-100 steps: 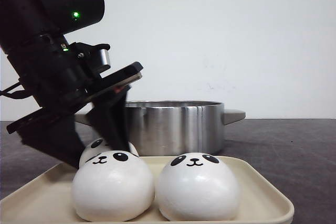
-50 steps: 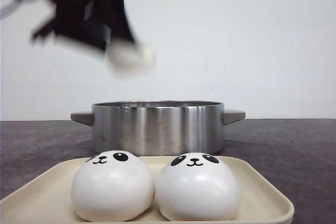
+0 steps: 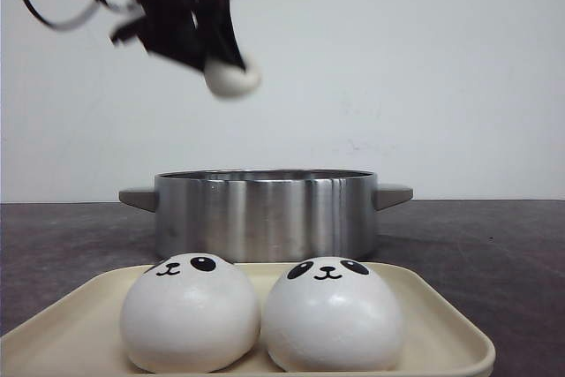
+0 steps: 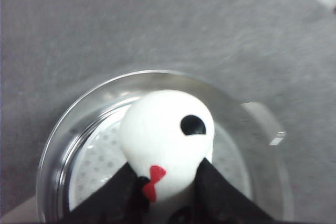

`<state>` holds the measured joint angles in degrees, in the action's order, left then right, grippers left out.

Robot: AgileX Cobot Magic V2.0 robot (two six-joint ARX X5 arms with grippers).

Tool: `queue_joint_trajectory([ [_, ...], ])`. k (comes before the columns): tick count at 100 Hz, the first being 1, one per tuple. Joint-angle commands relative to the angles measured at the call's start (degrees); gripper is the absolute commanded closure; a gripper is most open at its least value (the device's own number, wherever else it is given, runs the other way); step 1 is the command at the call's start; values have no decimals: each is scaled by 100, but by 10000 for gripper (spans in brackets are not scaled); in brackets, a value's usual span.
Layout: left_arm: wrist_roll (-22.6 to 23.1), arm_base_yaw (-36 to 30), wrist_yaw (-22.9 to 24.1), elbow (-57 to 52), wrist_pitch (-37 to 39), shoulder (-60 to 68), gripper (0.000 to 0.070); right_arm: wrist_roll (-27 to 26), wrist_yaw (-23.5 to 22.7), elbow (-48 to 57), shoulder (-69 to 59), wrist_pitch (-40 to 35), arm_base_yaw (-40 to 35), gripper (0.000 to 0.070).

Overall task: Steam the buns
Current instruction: 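Lift the bun into the steamer pot and open the left gripper, then lower the right gripper onto the nearer bun on the tray and grasp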

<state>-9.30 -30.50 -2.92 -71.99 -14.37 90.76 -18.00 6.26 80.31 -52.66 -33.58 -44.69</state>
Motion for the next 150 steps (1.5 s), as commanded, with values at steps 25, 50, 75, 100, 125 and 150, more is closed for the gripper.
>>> queue_joint_trajectory([
  [25,116,122,17,-308,74,1355,687,48,24,79,-256,7,-61,692],
  [50,114,223,20,-308,72,1740,230,50,26,79,-308,0,-61,692],
  [75,105,227,15,-354,286,1738,184,94,133,79,-310,-39,-61,692],
  [100,-87,212,15,-732,-275,1274,186,243,146,68,-358,-691,-61,692],
  [125,-214,144,15,-813,-297,-531,197,92,48,-2,-813,-2212,-66,692],
  [150,-341,-17,15,-813,-955,-2441,241,-549,-684,-708,-1475,-2236,-304,692],
])
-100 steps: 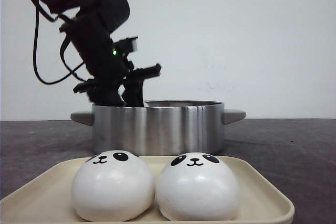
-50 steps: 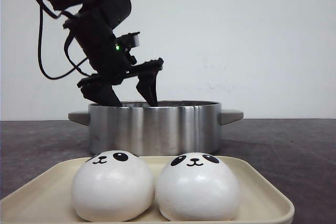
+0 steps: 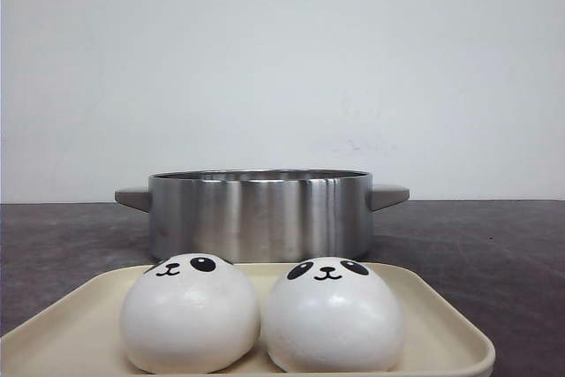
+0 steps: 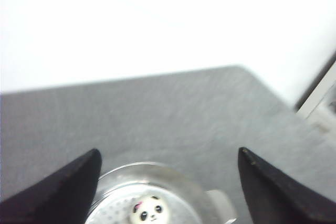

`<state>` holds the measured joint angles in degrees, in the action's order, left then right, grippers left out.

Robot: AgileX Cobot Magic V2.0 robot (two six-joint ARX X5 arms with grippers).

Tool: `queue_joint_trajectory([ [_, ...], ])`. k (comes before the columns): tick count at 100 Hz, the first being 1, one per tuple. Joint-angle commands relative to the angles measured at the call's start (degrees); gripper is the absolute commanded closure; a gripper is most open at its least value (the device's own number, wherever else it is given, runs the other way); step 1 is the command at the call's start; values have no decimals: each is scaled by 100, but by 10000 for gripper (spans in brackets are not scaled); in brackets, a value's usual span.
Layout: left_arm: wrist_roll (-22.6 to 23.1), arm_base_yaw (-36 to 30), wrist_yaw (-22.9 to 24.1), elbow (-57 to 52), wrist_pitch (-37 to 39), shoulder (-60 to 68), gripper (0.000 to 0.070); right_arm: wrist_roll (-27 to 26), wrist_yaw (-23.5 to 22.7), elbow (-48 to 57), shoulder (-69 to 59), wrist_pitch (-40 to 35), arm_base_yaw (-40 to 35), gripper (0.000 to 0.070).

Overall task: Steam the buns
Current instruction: 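Lower the right gripper onto the nearer bun on the tray and grasp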

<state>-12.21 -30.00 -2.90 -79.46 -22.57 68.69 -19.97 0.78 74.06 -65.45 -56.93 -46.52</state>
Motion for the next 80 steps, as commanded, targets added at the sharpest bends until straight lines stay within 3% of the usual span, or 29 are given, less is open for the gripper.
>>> queue_joint_trajectory([
  [1,-50,-74,15,-66,-170,-295,241,-376,-168,-116,-232,114,-140,692],
  [12,-50,-90,15,-66,-566,-866,240,-566,-450,-437,-675,162,-354,656],
  [17,-50,-87,15,-66,-750,-1078,240,-614,-518,-542,-911,157,-457,554],
  [22,-50,-87,15,-66,-898,-1246,240,-649,-533,-599,-1198,157,-573,403],
  [29,-48,-87,15,-66,-1060,-1434,240,-649,-529,-605,-1552,166,-717,298],
  [80,-39,-87,13,-66,-1696,-1659,237,-673,-531,-614,-3401,400,-1064,295],
])
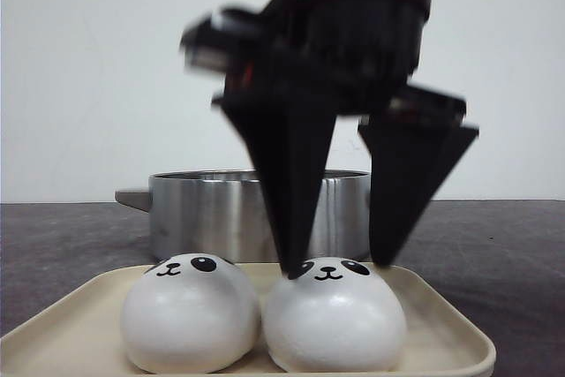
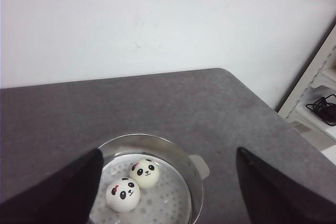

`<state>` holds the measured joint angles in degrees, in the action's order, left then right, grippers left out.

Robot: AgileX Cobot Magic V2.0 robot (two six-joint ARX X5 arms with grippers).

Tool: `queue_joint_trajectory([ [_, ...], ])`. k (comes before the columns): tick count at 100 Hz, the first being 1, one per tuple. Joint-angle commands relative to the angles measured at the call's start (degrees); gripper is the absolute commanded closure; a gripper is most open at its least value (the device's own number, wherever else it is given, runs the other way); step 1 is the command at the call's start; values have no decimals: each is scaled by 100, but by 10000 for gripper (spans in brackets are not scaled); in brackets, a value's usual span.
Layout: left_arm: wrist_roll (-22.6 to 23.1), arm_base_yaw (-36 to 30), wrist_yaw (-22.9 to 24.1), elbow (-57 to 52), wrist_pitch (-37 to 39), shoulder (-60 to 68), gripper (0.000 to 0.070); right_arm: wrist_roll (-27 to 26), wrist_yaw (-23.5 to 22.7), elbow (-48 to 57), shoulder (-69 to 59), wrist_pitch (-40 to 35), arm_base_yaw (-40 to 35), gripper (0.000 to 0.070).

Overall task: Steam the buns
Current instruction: 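Lower the right gripper onto the nearer bun on the tray and grasp, then carry the bun into the steamer pot and release it with the right gripper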

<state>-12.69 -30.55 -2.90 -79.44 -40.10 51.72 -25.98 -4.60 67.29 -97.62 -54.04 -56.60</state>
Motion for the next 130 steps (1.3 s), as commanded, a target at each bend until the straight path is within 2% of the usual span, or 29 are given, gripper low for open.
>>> queue_joint_trajectory([
  [1,11,-33,13,-68,59,37,237,-76,11,63,-201,136,-57,298],
  [4,22,-33,13,-68,63,37,237,-92,9,63,-234,181,-55,326],
  [6,22,-33,13,-68,66,37,237,-98,13,63,-251,221,-55,378],
  [8,22,-33,13,-68,63,37,237,-98,15,63,-269,251,-55,463],
  [12,24,-33,13,-68,63,37,237,-98,15,63,-280,332,-55,700],
  [16,24,-33,13,-68,63,39,237,-92,26,63,-280,428,-57,673],
  [24,37,-33,13,-68,68,39,237,-105,7,68,-264,562,-66,687],
  [39,66,-33,15,-68,66,39,237,-184,87,254,227,378,-92,687],
  [60,63,-33,15,-68,74,59,237,-181,824,1117,1375,468,-175,689],
  [68,66,-33,15,-68,74,77,237,87,1248,1624,1537,546,-48,690],
  [74,63,-33,15,-68,94,111,237,317,1373,1954,1534,549,144,690],
  [85,63,-33,13,-68,98,177,237,702,1353,2361,1362,660,627,690],
  [105,63,-33,13,-68,68,269,237,1032,1064,2396,638,765,1388,690],
  [119,63,-33,13,-68,66,275,237,1189,1016,2396,-127,737,1670,690],
  [130,61,-33,13,-68,42,273,237,1233,750,2396,-713,748,1818,690],
])
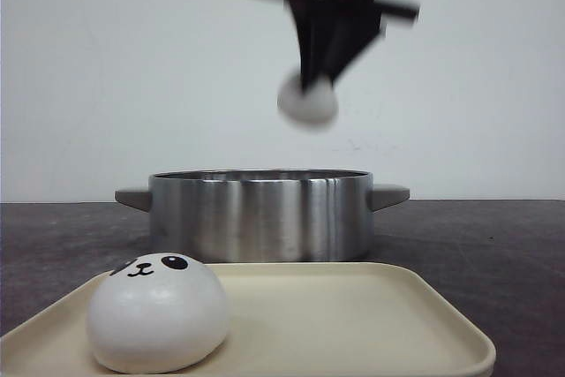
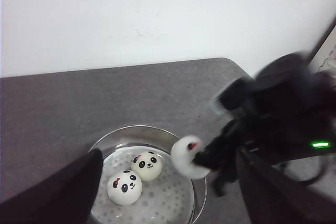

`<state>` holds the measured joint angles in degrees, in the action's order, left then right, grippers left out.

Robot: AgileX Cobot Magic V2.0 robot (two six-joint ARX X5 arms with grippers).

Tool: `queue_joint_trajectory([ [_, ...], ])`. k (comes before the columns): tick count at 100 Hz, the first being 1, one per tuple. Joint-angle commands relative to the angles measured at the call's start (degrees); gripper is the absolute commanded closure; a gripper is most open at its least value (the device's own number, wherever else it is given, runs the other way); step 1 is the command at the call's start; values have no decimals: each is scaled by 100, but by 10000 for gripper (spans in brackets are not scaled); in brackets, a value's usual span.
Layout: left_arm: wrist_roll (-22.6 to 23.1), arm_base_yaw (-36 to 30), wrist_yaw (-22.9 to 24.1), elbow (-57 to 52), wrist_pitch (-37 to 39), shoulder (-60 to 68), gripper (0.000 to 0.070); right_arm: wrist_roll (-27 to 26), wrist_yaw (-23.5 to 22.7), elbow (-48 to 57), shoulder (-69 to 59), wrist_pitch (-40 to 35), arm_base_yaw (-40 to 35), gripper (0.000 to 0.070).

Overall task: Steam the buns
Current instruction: 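Carry the bun into the steamer pot and release it with the right gripper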

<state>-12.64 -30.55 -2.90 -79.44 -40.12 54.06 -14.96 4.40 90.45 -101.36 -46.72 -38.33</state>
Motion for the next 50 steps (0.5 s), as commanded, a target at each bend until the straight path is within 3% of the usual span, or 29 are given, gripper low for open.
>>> queue_joint_trajectory([
  [1,57,-33,13,-68,42,39,237,133,-164,79,-361,17,-4,690],
  [27,59,-33,15,-68,-87,39,237,190,-337,79,-994,199,37,668],
  [31,59,-33,15,-68,-114,39,237,188,-334,79,-997,240,37,594],
  [41,59,-33,15,-68,-181,39,237,188,-297,79,-997,345,37,333],
  [50,59,-33,15,-68,-221,39,237,173,-291,79,-997,304,50,273],
])
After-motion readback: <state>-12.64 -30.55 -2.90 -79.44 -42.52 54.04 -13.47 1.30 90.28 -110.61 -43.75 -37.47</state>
